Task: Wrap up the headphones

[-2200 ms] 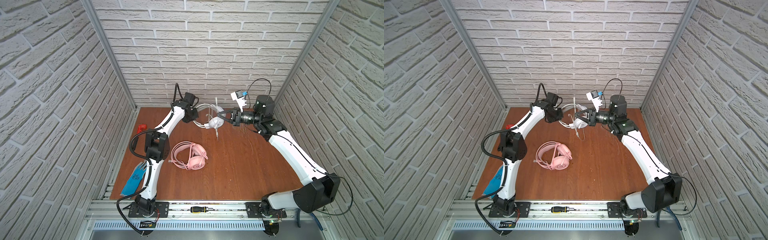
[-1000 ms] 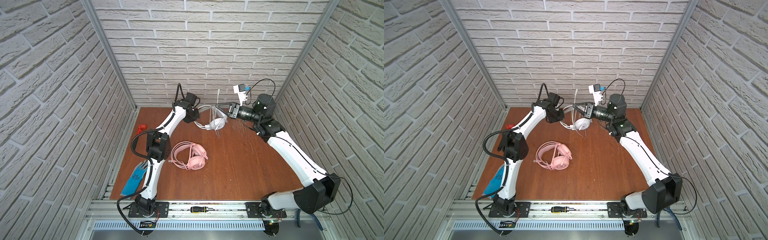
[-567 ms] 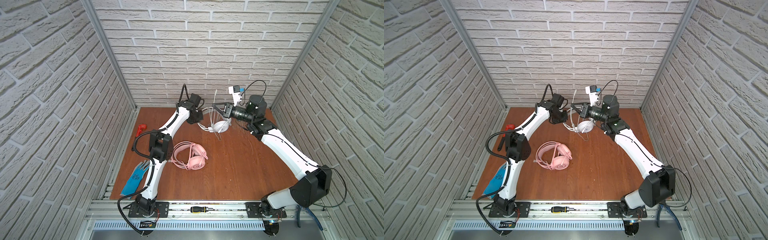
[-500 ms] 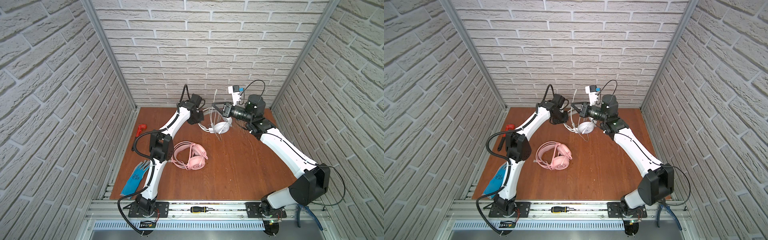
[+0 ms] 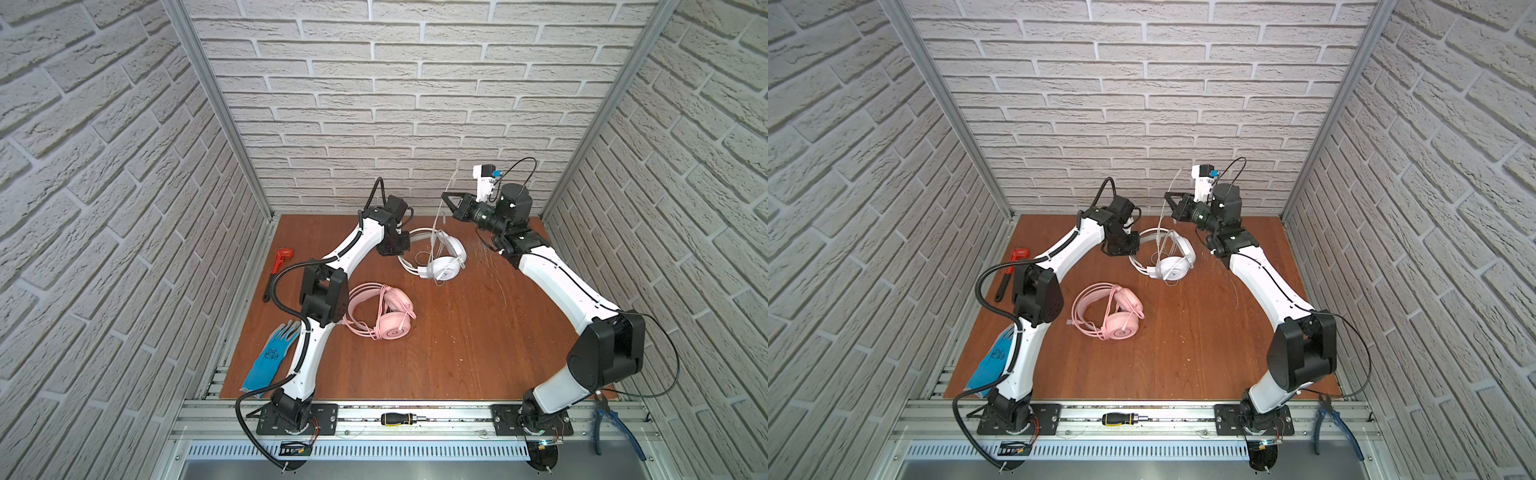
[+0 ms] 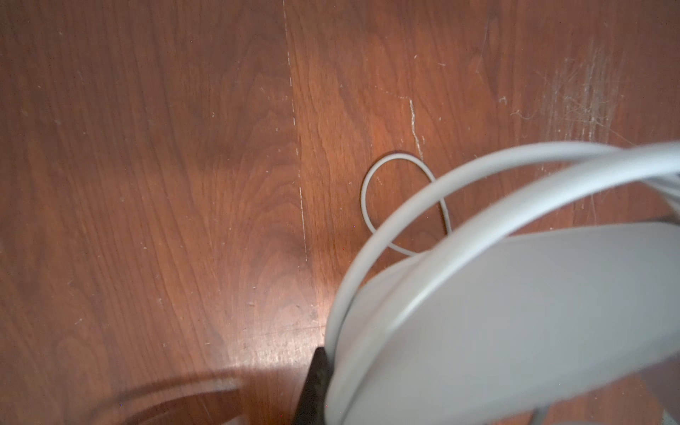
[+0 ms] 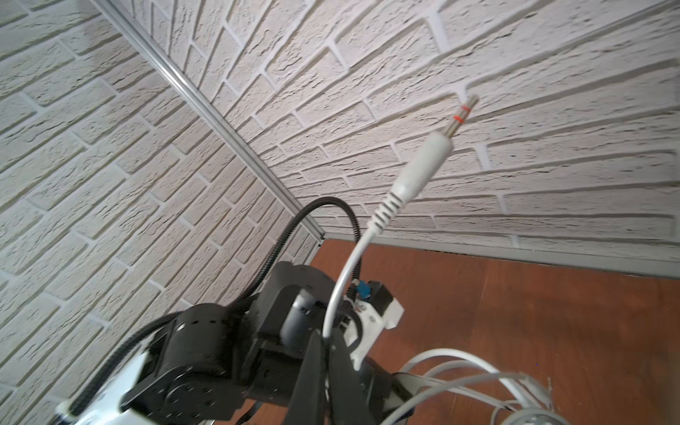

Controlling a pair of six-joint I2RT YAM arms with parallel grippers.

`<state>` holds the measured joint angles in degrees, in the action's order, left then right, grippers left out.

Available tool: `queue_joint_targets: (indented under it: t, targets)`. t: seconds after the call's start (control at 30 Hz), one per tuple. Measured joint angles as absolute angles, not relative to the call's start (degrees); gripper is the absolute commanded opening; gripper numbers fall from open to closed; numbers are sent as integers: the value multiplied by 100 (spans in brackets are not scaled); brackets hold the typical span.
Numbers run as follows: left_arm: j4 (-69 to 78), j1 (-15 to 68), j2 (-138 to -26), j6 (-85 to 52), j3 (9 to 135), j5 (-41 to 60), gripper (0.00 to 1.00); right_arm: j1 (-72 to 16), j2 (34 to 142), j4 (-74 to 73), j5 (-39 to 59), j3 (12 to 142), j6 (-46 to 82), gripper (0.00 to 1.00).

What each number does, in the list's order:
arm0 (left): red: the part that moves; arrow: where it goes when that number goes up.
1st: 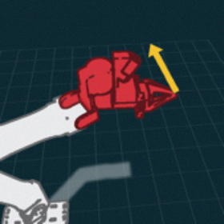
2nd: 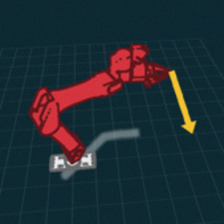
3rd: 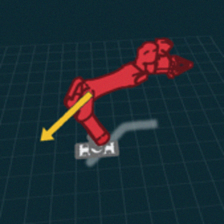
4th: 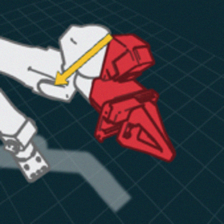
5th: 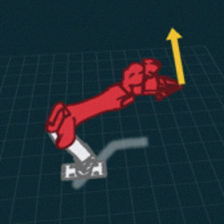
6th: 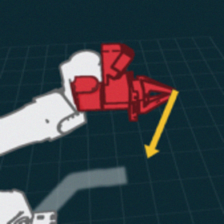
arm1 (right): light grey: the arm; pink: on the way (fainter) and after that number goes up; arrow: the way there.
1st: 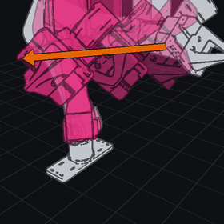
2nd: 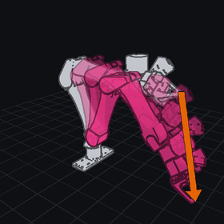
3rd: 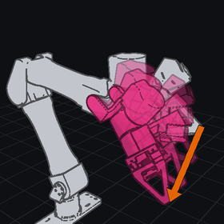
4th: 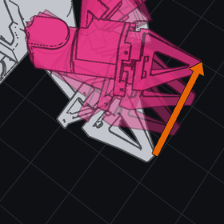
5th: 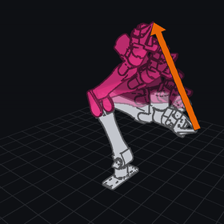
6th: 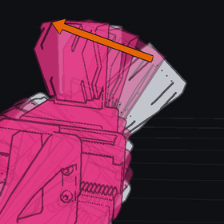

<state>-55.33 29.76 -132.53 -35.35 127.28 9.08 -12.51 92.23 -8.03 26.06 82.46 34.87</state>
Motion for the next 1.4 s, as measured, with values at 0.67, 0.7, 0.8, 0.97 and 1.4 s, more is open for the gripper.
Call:
queue_joint_targets:
  t: [0.67,0.7,0.8,0.97,1.4]
  targets:
    - [-5590,3037,-12853,-2808,12623,1326,0,-340,10455,93,1704,8545,2429,6]
    - [-5596,3039,-12842,-2781,12623,1347,0,-294,10501,185,1629,8552,2349,6]
    - [-5599,3044,-12807,-2718,12613,1424,0,-202,10600,451,1492,8556,2171,6]
    - [-5607,3044,-12685,-2652,12602,1601,0,-8,10748,799,1184,8556,1903,6]
    - [-5398,2869,-12366,-2742,12438,2158,0,366,11072,2255,266,8517,1431,6]
